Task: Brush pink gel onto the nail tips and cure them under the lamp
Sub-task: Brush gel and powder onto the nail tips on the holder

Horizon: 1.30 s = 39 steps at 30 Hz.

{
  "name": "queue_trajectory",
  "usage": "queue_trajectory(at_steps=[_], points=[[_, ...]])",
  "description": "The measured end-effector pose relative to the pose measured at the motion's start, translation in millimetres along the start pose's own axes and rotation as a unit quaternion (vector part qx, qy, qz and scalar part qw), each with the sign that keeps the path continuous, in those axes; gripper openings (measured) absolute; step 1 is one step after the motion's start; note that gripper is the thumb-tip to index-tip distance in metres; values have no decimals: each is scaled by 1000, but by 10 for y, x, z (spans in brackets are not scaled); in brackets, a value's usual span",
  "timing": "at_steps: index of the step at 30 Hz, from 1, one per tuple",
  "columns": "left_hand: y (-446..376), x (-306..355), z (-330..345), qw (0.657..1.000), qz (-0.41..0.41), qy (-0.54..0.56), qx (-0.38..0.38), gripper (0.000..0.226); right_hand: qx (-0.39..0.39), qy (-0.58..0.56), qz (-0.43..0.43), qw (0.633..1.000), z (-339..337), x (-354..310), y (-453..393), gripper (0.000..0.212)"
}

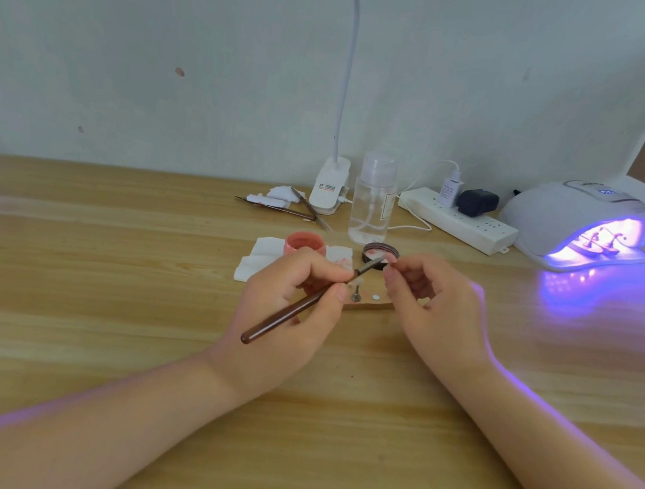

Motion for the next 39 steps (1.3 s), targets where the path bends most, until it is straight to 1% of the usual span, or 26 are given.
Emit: queue_trajectory(at_steps=[4,7,11,17,20,23,27,31,34,36,39], points=[[-18,-26,4,1000,-6,-11,-7,17,0,-1,-5,1000,1,-3,7,15],[-12,-26,2,1000,-1,-21,-10,15,-2,0,-2,1000,-1,10,1,12],[7,6,-13,1000,1,-8,-11,19,1,-13,12,1000,-5,26,-6,10],[-27,-26,-3,999,-28,31,5,14,1,-4,6,1000,0,17,-2,11],[-27,-33,2,999,-33,35,-2,14,2,-4,3,1000,-1,16,-1,12],[-10,-30,0,999,-40,21,-8,9,2,-6,8,1000,2,24,-6,9],[-9,-23,-14,999,-41,17,7,11,9,-4,8,1000,-2,14,-14,8],[-24,-9,-38,999,-26,14,18,12,5,49,-19,999,-13,1,-18,1],[-24,-5,-27,999,-30,23,14,10,4,89,-37,995,-11,10,-19,4],[-17,-7,-15,1000,-24,5,19,16,1,107,-43,993,-6,12,-25,4],[-7,2,1,1000,-8,-18,11,15,-3,119,-46,992,-7,17,-29,5]])
Point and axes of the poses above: each hand's wrist, its own y-axis away from the middle knuckle, its own z-axis out of the palm, x = y × z, the point moved 2 cm from there along -y, towards the middle knuckle, and after that the axes turned 10 degrees about -x, right-handed, at the moved point
